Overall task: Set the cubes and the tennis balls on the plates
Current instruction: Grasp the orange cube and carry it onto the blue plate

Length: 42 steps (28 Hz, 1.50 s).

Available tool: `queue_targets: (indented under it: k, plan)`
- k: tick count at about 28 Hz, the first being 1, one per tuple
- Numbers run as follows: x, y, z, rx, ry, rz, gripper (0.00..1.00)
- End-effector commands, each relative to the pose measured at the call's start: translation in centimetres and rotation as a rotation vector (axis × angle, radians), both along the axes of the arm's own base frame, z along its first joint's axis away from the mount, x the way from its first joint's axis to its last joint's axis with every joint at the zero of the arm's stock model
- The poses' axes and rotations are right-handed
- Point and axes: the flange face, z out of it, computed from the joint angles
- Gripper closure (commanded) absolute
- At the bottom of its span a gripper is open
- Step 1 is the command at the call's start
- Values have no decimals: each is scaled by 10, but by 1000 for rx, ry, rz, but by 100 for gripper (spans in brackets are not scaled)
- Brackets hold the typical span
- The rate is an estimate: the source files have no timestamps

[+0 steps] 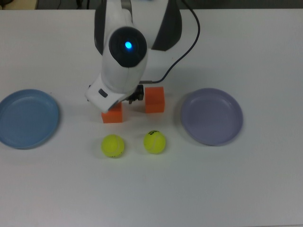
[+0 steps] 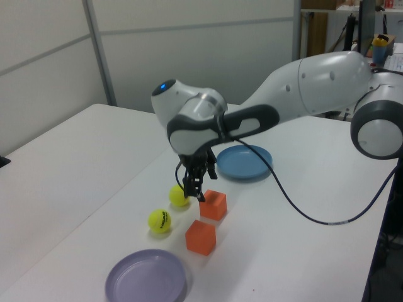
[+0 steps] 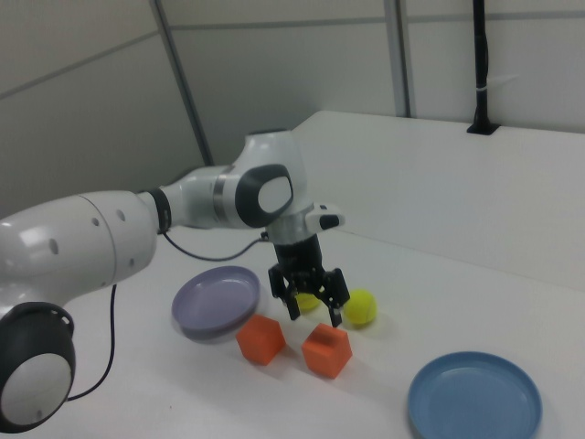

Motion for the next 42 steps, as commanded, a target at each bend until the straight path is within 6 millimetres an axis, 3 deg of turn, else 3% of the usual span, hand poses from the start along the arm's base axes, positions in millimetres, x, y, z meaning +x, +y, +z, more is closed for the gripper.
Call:
queue_targets:
  k: [1, 9, 11, 12, 14, 15, 20, 23, 24, 26, 28, 29, 34, 38, 41, 42]
  plan:
    - [-1, 0, -28, -59, -9, 9, 0]
    - [-2, 1, -59, -92, 14, 23, 4]
    - [-1, 3, -61, -100, 11, 30, 52]
    - [0, 5, -60, -90, 4, 29, 70]
    - [2, 6, -56, -84, -16, 14, 96]
    - [3, 9, -52, -86, -31, -3, 100]
    - [12, -6, -35, -87, -66, -24, 100]
    - [21, -46, -13, -92, -101, -80, 100]
    - [22, -67, 2, -87, -119, -109, 100]
    - [24, -89, 9, -89, -123, -122, 100]
    - [25, -104, 9, -94, -121, -124, 100]
    - [28, -124, 10, -94, -138, -141, 100]
    - [39, -183, 4, -77, -227, -189, 100]
    - [42, -209, -14, -82, -234, -212, 100]
    - [44, -219, -26, -92, -236, -221, 72]
    - [44, -220, -26, -90, -239, -223, 57]
